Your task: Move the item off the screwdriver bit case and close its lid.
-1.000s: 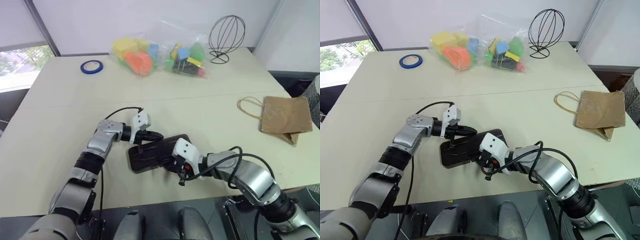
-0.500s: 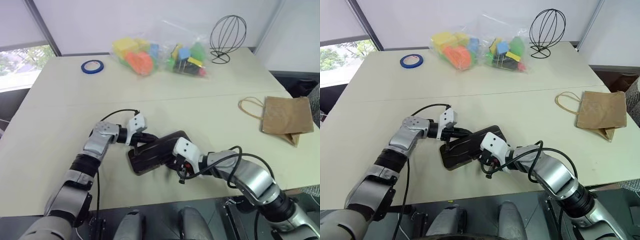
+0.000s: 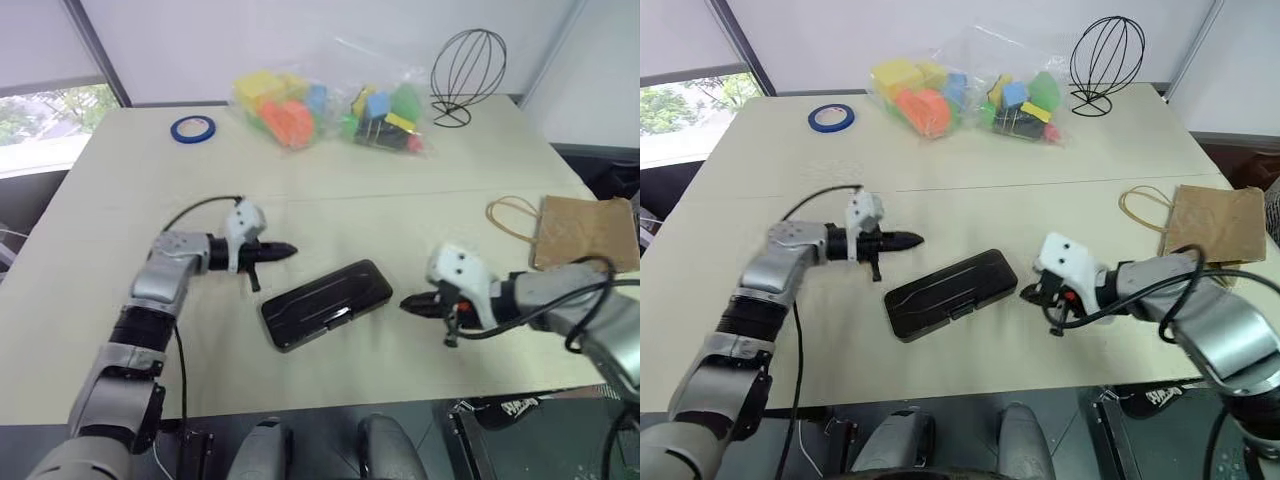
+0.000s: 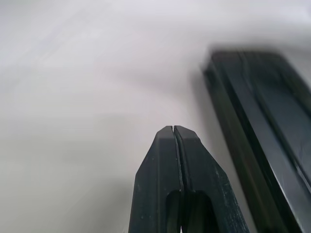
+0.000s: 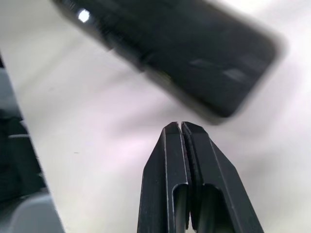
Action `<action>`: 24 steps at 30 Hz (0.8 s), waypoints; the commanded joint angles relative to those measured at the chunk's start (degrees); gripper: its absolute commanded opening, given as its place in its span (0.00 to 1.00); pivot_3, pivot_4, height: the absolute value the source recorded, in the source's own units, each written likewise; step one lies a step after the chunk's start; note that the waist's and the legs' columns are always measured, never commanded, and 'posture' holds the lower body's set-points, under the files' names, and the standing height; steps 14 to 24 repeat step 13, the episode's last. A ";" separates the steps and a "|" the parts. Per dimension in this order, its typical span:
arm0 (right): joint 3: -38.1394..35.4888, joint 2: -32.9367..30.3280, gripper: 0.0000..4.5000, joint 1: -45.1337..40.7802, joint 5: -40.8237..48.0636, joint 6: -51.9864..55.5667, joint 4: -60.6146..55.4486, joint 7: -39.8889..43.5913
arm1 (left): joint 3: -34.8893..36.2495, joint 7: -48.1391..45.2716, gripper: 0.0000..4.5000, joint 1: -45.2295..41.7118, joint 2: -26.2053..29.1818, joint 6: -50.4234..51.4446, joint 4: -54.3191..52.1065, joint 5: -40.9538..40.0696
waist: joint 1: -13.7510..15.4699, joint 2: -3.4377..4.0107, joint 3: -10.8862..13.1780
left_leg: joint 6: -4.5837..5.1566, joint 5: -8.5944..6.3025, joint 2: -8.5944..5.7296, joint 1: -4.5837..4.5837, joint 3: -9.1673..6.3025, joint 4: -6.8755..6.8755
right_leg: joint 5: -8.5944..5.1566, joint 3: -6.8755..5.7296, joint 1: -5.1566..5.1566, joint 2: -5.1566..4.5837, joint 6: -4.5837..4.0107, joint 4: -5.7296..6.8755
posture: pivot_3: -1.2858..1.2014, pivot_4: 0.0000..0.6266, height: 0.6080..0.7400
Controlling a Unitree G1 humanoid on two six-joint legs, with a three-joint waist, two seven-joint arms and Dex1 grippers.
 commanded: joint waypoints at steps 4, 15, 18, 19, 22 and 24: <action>-9.01 -3.00 0.01 -4.15 5.42 -0.10 0.17 2.94 | 9.09 7.14 0.00 9.15 4.65 17.69 -25.32 -11.48 | -0.16 0.01 0.01 | 0.05 -0.03 0.03 0.01 0.01 -0.07 | 0.00 0.03 -0.04 -0.02 0.00 -0.01 | 0.52 0.24 1.00; -11.27 -5.27 0.01 -3.05 7.27 -0.97 0.37 4.04 | 22.29 12.59 0.00 23.91 12.07 27.09 -43.49 -22.67 | 0.21 0.03 0.09 | 0.04 -0.03 0.04 0.00 0.04 -0.08 | -0.01 0.06 -0.03 -0.05 -0.01 -0.08 | 0.52 0.24 1.00; -11.27 -5.27 0.01 -3.05 7.27 -0.97 0.37 4.04 | 22.29 12.59 0.00 23.91 12.07 27.09 -43.49 -22.67 | 0.21 0.03 0.09 | 0.04 -0.03 0.04 0.00 0.04 -0.08 | -0.01 0.06 -0.03 -0.05 -0.01 -0.08 | 0.52 0.24 1.00; -11.27 -5.27 0.01 -3.05 7.27 -0.97 0.37 4.04 | 22.29 12.59 0.00 23.91 12.07 27.09 -43.49 -22.67 | 0.21 0.03 0.09 | 0.04 -0.03 0.04 0.00 0.04 -0.08 | -0.01 0.06 -0.03 -0.05 -0.01 -0.08 | 0.52 0.24 1.00; -11.27 -5.27 0.01 -3.05 7.27 -0.97 0.37 4.04 | 22.29 12.59 0.00 23.91 12.07 27.09 -43.49 -22.67 | 0.21 0.03 0.09 | 0.04 -0.03 0.04 0.00 0.04 -0.08 | -0.01 0.06 -0.03 -0.05 -0.01 -0.08 | 0.52 0.24 1.00; -11.27 -5.27 0.01 -3.05 7.27 -0.97 0.37 4.04 | 22.29 12.59 0.00 23.91 12.07 27.09 -43.49 -22.67 | 0.21 0.03 0.09 | 0.04 -0.03 0.04 0.00 0.04 -0.08 | -0.01 0.06 -0.03 -0.05 -0.01 -0.08 | 0.52 0.24 1.00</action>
